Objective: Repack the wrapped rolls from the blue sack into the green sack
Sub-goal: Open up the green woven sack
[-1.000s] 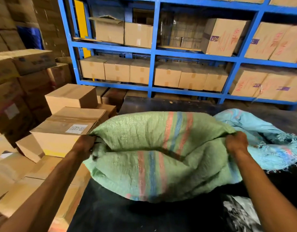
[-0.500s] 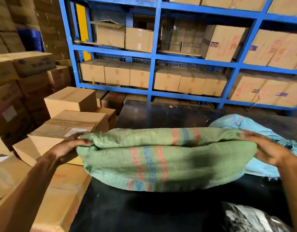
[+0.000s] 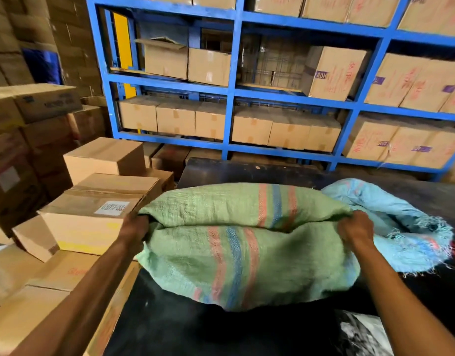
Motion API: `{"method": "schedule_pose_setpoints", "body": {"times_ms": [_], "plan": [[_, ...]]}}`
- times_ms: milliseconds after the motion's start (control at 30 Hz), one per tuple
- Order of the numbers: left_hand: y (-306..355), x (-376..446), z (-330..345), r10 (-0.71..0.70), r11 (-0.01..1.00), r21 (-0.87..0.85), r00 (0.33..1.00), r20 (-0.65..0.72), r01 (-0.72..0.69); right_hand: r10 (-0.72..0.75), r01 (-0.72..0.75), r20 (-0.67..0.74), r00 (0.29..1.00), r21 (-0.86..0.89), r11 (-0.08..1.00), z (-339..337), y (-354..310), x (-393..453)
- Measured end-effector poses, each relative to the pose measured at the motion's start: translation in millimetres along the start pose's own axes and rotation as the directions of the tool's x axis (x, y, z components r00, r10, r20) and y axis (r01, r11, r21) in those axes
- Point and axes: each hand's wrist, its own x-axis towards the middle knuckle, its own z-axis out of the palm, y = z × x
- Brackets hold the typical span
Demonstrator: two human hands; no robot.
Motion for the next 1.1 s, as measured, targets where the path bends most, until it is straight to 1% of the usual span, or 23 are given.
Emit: {"method": "schedule_pose_setpoints", "body": {"times_ms": [33,67,100,133,167,200,267,333,400,500,567,600,667,733,767,800,867,900,967,1000,1033,1067,1100], "plan": [[1,-3,4,-0.072,0.986,-0.140,0.993,0.093,0.085,0.056,-0.060,0.031,0.998,0.143,0.988,1,-2,3],[5,-10,6,-0.132,0.957,-0.232,0.975,0.180,0.172,0.116,-0.138,0.088,0.989,0.322,0.937,3,-2,8],[8,-18,8,-0.176,0.914,-0.311,0.946,0.272,0.260,0.159,-0.226,0.172,0.972,0.502,0.835,3,-4,11],[10,-24,5,-0.224,0.883,-0.330,0.918,0.327,0.333,0.176,-0.307,0.263,0.949,0.628,0.715,-1,-4,13],[9,-24,0,-0.259,0.868,-0.326,0.902,0.346,0.374,0.163,-0.374,0.351,0.922,0.695,0.614,-10,-5,13],[10,-24,-10,-0.295,0.867,-0.298,0.894,0.336,0.398,0.127,-0.438,0.448,0.885,0.711,0.550,-21,-7,11],[11,-14,-34,-0.337,0.868,-0.274,0.896,0.288,0.414,0.055,-0.509,0.573,0.817,0.674,0.535,-42,-3,13],[19,-4,-49,-0.330,0.887,-0.253,0.913,0.239,0.387,-0.006,-0.555,0.627,0.779,0.694,0.459,-54,2,16],[30,0,-57,-0.293,0.892,-0.283,0.928,0.230,0.352,-0.039,-0.565,0.636,0.771,0.711,0.420,-60,1,17],[40,5,-62,-0.219,0.907,-0.309,0.947,0.236,0.287,-0.056,-0.517,0.580,0.812,0.762,0.390,-67,-3,16],[39,6,-66,-0.086,0.938,-0.302,0.957,0.277,0.172,-0.110,-0.474,0.557,0.823,0.780,0.408,-71,-2,16],[36,5,-67,-0.016,0.957,-0.272,0.956,0.294,0.099,-0.174,-0.433,0.554,0.814,0.778,0.454,-73,-2,15],[32,-6,-66,0.105,0.986,-0.158,0.930,0.352,-0.052,-0.243,-0.310,0.545,0.803,0.729,0.610,-76,4,17],[29,-5,-66,0.154,0.984,0.018,0.907,0.391,-0.175,-0.252,-0.200,0.545,0.799,0.638,0.744,-72,9,16],[25,2,-65,0.141,0.977,0.095,0.916,0.376,-0.190,-0.235,-0.141,0.527,0.817,0.578,0.804,-68,9,16],[21,8,-64,0.129,0.968,0.159,0.931,0.341,-0.192,-0.207,-0.090,0.478,0.853,0.526,0.846,-60,9,18],[15,15,-57,0.153,0.916,0.329,0.958,0.241,-0.229,-0.150,0.017,0.310,0.939,0.393,0.920,-43,7,16],[12,15,-50,0.206,0.858,0.439,0.961,0.185,-0.268,-0.139,0.074,0.208,0.968,0.296,0.952,-34,6,16],[5,13,-37,0.335,0.724,0.613,0.938,0.087,-0.315,-0.160,0.154,0.059,0.985,0.100,0.983,-18,2,10],[3,9,-30,0.374,0.701,0.640,0.926,0.047,-0.315,-0.164,0.164,-0.005,0.986,0.056,0.985,-12,0,7],[-1,8,-23,0.383,0.719,0.622,0.924,0.017,-0.310,-0.137,0.140,-0.053,0.989,0.072,0.987,-8,-2,3],[-1,3,-16,0.356,0.792,0.532,0.935,-0.001,-0.301,-0.073,0.085,-0.078,0.994,0.166,0.982,-3,-5,-1],[1,-3,-8,0.288,0.887,0.380,0.958,-0.014,-0.261,0.000,0.016,-0.054,0.999,0.296,0.955,0,-10,-6]]}}
